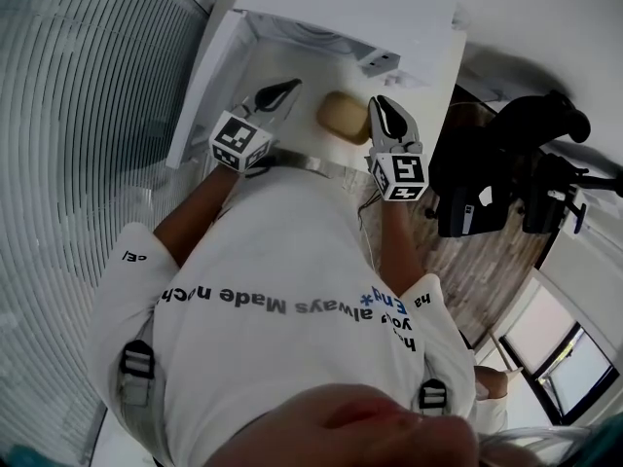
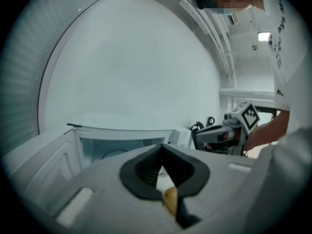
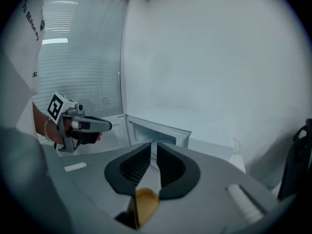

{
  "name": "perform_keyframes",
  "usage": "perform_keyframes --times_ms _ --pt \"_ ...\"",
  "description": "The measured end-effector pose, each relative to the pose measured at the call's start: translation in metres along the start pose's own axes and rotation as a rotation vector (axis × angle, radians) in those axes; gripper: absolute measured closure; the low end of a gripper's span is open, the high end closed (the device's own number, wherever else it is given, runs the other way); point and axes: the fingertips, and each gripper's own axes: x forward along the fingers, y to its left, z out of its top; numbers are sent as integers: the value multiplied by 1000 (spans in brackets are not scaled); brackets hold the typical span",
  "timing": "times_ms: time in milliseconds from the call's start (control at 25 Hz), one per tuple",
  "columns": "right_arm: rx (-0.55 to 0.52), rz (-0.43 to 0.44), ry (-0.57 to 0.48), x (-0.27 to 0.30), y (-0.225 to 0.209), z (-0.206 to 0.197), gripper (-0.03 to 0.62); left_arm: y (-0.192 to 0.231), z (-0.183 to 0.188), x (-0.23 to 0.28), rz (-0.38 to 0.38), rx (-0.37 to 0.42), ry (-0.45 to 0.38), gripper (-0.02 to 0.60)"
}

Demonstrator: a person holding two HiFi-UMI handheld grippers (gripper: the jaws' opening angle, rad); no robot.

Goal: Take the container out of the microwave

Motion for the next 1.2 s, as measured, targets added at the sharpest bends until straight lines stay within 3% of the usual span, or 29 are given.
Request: perform_keyframes --times_ms 600,1200 --pt "-22 -70 -167 -36 50 110 563 -21 97 -34 -28 20 -121 577" --pt "-69 -45 -237 -57 81 164 565 -41 146 -52 -22 55 -177 577"
